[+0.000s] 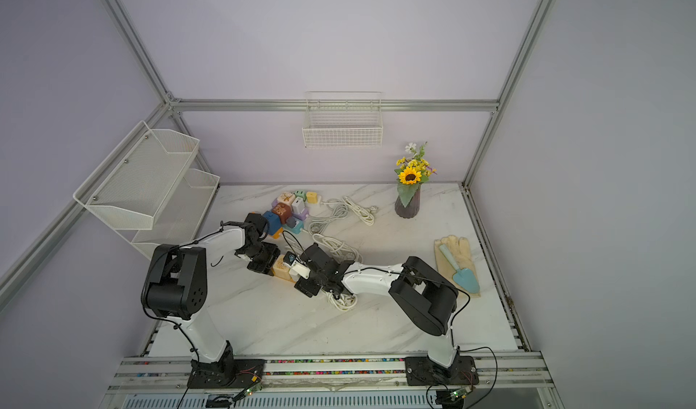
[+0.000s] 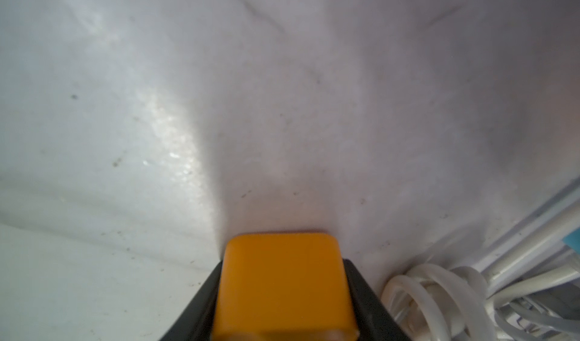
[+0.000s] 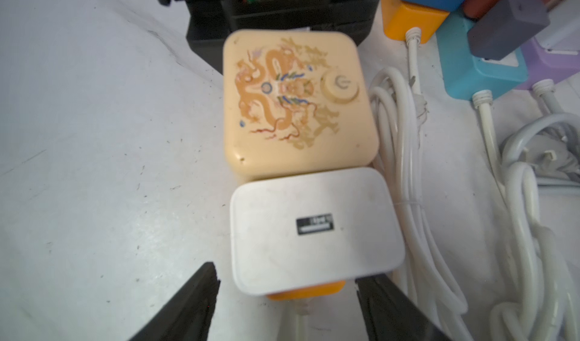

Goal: Pull the plug off the socket
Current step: Move the socket to the center of the board, then remove the plug from the socket.

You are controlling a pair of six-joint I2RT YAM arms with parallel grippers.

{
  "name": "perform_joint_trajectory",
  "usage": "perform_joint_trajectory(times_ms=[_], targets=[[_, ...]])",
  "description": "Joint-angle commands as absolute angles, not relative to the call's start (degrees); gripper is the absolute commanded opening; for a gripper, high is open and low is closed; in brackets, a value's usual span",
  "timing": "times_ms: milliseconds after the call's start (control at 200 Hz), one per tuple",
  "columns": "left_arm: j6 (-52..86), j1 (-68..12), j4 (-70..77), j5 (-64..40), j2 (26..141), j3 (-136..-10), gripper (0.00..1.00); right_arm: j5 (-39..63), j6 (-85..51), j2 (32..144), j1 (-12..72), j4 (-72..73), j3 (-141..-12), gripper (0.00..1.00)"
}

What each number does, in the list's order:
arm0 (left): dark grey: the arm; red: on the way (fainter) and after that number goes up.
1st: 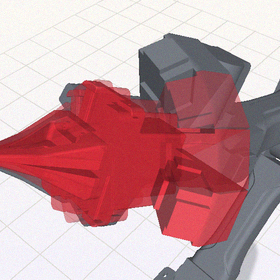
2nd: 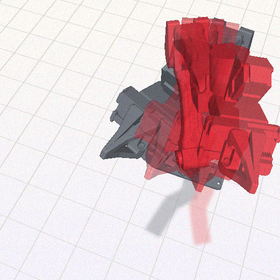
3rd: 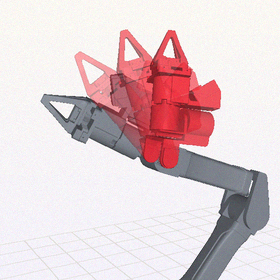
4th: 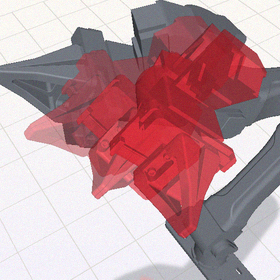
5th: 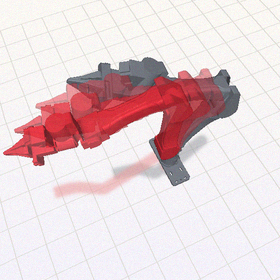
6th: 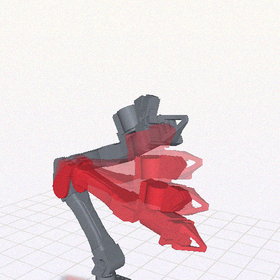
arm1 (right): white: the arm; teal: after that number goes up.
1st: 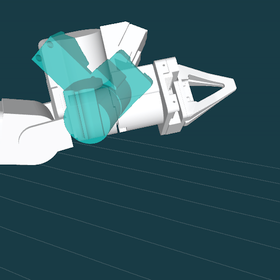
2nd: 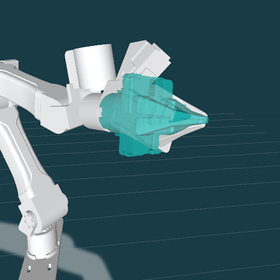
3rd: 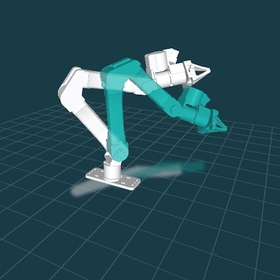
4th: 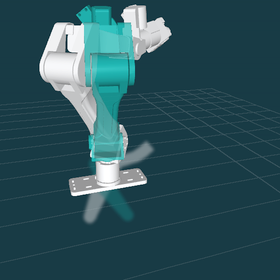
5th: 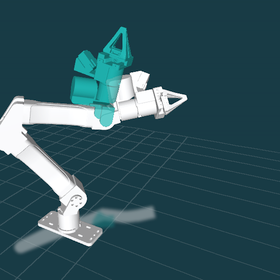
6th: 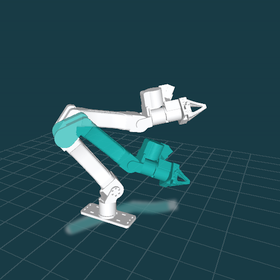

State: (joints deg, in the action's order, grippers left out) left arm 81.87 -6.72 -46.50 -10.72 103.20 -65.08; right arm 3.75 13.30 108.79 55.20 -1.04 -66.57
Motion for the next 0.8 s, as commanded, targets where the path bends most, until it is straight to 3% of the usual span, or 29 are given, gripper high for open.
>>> perform_joint_trajectory(times_ms=[0,230,640,795], targets=[[81.16,-6.5,-49.55,-10.37,102.91,-63.62,0.17,6.32,15.99,110.05,54.85,0.0,-69.71,0.74],[80.85,-6.51,-49.92,-10.28,103.03,-64.26,0.09,7.08,15.56,111.9,54.65,-0.72,-71.82,0.71],[80.8,-6.52,-50.36,-9.85,103.46,-65.2,0.0,6.94,15.56,112.26,54.66,-3.27,-74.19,0.39],[81.25,-6.51,-51.1,-9.05,103.71,-65.49,0.0,8.08,15.4,110.45,54.66,-4.23,-74.73,0.33]])
